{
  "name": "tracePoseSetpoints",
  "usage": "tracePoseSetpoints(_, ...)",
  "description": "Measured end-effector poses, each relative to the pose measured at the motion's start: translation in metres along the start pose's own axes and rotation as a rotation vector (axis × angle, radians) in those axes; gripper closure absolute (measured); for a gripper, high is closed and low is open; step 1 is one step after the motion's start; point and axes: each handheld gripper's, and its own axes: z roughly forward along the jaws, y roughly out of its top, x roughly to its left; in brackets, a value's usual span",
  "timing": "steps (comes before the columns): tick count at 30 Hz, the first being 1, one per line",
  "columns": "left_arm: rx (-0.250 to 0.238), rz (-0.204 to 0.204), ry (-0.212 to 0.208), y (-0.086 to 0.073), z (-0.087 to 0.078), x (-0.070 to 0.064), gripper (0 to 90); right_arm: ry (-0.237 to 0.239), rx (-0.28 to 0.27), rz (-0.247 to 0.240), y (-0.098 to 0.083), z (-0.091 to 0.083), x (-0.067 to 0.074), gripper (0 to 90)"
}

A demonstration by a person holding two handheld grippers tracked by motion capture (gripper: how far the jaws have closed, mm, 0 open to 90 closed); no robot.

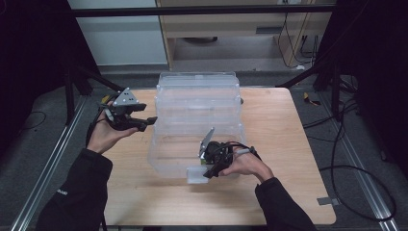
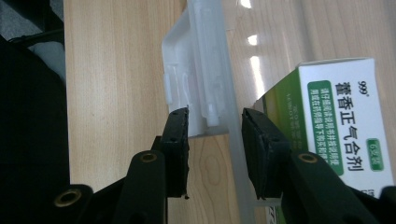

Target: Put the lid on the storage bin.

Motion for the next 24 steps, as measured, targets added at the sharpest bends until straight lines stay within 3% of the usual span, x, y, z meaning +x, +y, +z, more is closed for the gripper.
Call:
tracePoseSetpoints(15,0.025,0.168,-0.097,0.037,-0.004,0.008,36.9,0.003,-0.003,-0.005,-0.001,0.0,0.0,63.0)
tracePoseSetpoints(24,0.115,0.271,-0.11,0.055,0.008,0.009,38.2,0.003,-0.005,-0.017,-0.001,0.0,0.0,63.0)
